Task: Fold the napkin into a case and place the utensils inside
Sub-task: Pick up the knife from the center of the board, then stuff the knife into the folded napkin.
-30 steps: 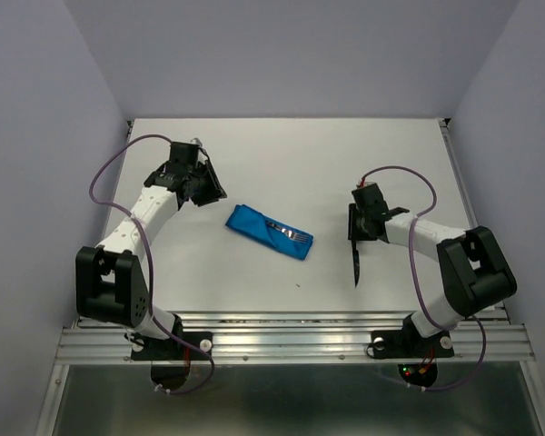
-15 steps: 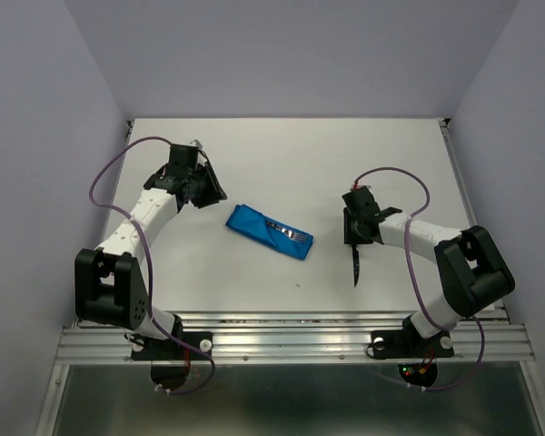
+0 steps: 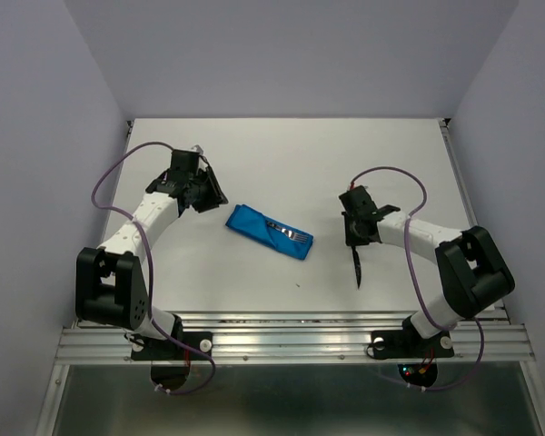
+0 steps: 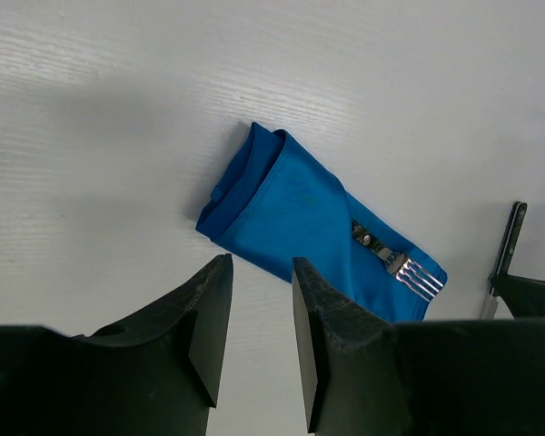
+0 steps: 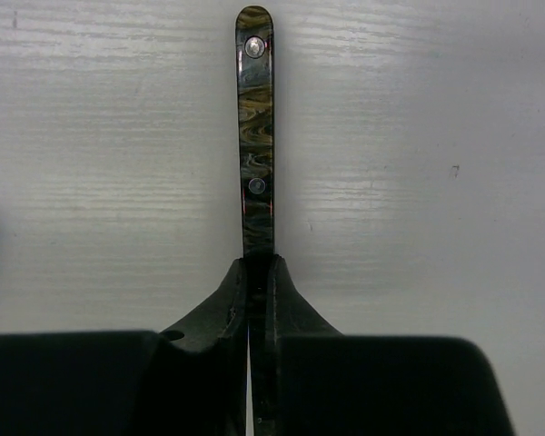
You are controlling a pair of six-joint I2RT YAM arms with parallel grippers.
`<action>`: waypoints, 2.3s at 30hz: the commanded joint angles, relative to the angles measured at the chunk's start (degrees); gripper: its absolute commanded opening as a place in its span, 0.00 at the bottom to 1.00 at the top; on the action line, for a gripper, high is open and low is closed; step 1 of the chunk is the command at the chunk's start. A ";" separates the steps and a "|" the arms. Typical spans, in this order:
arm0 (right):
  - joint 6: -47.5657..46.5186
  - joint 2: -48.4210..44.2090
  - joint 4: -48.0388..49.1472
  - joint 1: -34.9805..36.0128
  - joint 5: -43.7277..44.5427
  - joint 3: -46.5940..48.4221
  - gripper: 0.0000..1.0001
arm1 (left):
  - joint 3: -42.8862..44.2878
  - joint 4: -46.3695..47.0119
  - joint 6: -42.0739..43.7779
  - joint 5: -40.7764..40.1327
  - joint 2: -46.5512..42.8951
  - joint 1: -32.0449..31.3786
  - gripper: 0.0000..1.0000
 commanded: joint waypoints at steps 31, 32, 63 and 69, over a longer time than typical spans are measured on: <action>-39.07 5.98 -9.18 20.24 -11.84 20.41 0.01 | -1.34 5.11 -1.70 3.39 12.27 -0.19 0.43; -39.42 6.52 -9.36 20.24 -11.84 21.20 0.01 | -1.25 5.03 -1.61 3.39 12.45 -0.19 0.43; -41.89 18.56 -9.45 23.40 -14.38 28.76 0.01 | -1.95 7.13 -3.02 4.79 14.47 -0.19 0.43; -41.45 21.64 -9.19 23.93 -15.18 32.98 0.01 | -2.21 7.22 -2.93 4.88 14.30 -0.36 0.43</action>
